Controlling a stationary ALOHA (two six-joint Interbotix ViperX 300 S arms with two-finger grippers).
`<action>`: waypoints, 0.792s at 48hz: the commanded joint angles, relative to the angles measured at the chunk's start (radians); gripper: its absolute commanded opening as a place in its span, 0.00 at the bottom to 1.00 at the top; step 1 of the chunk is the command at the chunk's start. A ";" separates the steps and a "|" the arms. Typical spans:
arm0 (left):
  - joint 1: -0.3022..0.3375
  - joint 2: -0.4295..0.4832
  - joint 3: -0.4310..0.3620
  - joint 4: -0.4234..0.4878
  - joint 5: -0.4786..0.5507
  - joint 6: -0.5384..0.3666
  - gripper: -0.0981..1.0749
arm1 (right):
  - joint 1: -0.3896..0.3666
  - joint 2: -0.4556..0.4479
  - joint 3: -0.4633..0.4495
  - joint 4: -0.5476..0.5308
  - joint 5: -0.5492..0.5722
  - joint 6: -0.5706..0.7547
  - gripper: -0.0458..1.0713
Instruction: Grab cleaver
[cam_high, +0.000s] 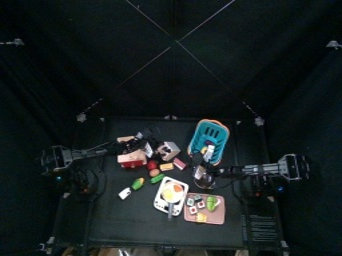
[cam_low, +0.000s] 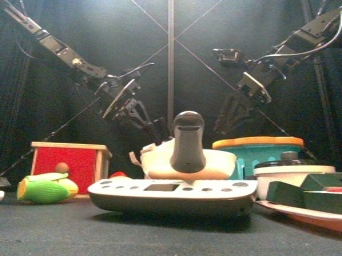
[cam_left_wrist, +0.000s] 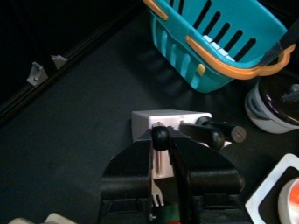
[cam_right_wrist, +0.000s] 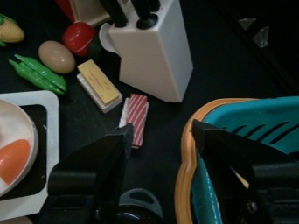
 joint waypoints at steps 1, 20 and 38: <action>0.009 -0.037 -0.026 0.017 0.014 -0.002 0.45 | -0.006 -0.017 -0.006 -0.003 -0.002 0.002 0.84; 0.014 -0.040 -0.040 0.057 0.055 -0.005 0.45 | -0.008 -0.014 -0.014 -0.003 -0.003 0.002 0.84; 0.026 0.005 -0.083 0.064 -0.035 -0.002 0.45 | -0.034 0.023 -0.041 -0.011 -0.044 0.008 0.84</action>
